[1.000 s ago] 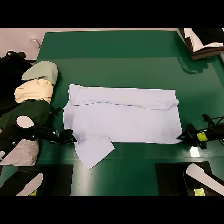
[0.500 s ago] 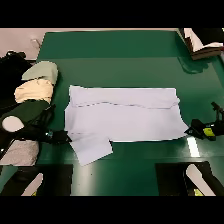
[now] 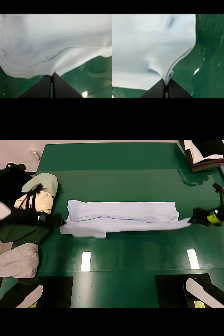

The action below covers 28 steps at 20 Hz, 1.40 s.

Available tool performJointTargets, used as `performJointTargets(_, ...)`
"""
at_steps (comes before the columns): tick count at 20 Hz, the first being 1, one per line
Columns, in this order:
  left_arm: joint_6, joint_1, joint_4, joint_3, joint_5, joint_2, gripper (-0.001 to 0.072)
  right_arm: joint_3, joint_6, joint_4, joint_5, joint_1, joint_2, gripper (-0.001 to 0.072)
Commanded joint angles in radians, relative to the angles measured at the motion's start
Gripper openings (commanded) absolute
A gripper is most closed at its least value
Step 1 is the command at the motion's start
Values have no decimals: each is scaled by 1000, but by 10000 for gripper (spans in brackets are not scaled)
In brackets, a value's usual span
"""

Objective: Fold the shirts.

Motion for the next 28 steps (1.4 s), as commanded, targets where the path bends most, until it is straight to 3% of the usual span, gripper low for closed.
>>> performJointTargets(1, 25, 1, 15, 174, 109, -248, 23, 190, 40, -3, -19, 60, -200, 17)
performJointTargets(7, 61, 1, -14, 285, 246, -500, 26, 384, 50, 32, -20, 100, -456, 24)
performJointTargets(8, 61, 1, -18, 290, 262, -509, 149, 405, 48, 65, -22, 100, -485, 100)
performJointTargets(9, 53, 1, -19, 292, 274, -510, 539, 423, 34, 103, -30, 92, -511, 238)
performJointTargets(10, 32, 1, -18, 300, 270, -509, 659, 436, -8, 155, -33, 79, -531, 279)
performJointTargets(11, 33, 1, -18, 314, 254, -507, 660, 441, -57, 197, -31, 62, -540, 343)
performJointTargets(12, 34, 1, -18, 328, 226, -500, 660, 435, -95, 212, -24, 41, -540, 401)
performJointTargets(13, 35, 1, -19, 342, 195, -494, 632, 421, -126, 211, -10, 15, -535, 413)
performJointTargets(14, 37, 1, -27, 349, 169, -488, 356, 400, -158, 211, 6, -18, -529, 420)
performJointTargets(15, 46, 1, -34, 351, 158, -485, 116, 372, -167, 212, 19, -57, -527, 518)
performJointTargets(16, 46, 1, -47, 351, 150, -485, 24, 337, -173, 213, 19, -93, -526, 621)
performJointTargets(19, 43, -44, -89, 349, 145, -487, 24, 219, -193, 227, -2, -183, -560, 681)
performJointTargets(25, -10, -235, -90, 350, 239, -525, 24, 126, -283, 422, -100, -163, -669, 666)
performJointTargets(26, -17, -263, -90, 350, 269, -537, 24, 126, -285, 432, -117, -146, -673, 598)
performJointTargets(28, -18, -316, -92, 365, 306, -571, 23, 141, -308, 434, -133, -106, -673, 263)
